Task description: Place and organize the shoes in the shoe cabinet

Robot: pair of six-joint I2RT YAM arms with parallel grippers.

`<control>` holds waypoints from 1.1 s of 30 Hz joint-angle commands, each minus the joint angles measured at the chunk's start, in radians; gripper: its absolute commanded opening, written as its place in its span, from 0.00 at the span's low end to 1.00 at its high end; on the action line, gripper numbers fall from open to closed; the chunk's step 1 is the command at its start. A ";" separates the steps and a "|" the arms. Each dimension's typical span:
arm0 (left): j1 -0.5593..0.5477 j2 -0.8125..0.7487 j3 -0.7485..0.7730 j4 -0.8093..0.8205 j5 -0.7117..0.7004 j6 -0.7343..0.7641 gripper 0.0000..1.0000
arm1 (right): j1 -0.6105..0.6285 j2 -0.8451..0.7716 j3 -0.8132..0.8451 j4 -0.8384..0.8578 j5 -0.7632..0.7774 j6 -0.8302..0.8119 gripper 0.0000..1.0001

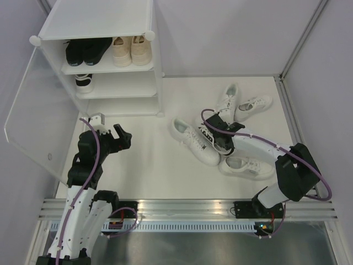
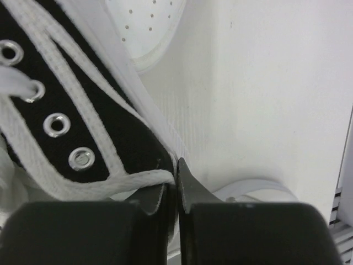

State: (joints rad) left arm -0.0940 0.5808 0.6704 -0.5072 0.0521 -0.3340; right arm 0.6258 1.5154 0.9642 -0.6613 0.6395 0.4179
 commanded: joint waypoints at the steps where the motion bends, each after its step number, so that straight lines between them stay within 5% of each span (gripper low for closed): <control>1: -0.004 -0.002 0.006 0.012 -0.020 0.027 1.00 | -0.014 -0.053 0.077 0.062 0.051 0.015 0.01; 12: -0.003 0.001 0.009 0.007 -0.047 0.016 1.00 | 0.073 -0.172 0.316 -0.093 -0.167 0.199 0.01; 22: -0.003 -0.015 0.011 -0.011 -0.138 -0.011 1.00 | 0.325 0.051 0.404 0.096 -0.276 0.490 0.01; 33: -0.003 -0.018 0.012 -0.008 -0.141 -0.011 1.00 | 0.397 0.458 0.622 0.229 -0.319 0.631 0.01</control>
State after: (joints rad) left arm -0.0940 0.5709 0.6704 -0.5262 -0.0765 -0.3351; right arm 1.0168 1.8912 1.4746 -0.5518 0.3317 0.9749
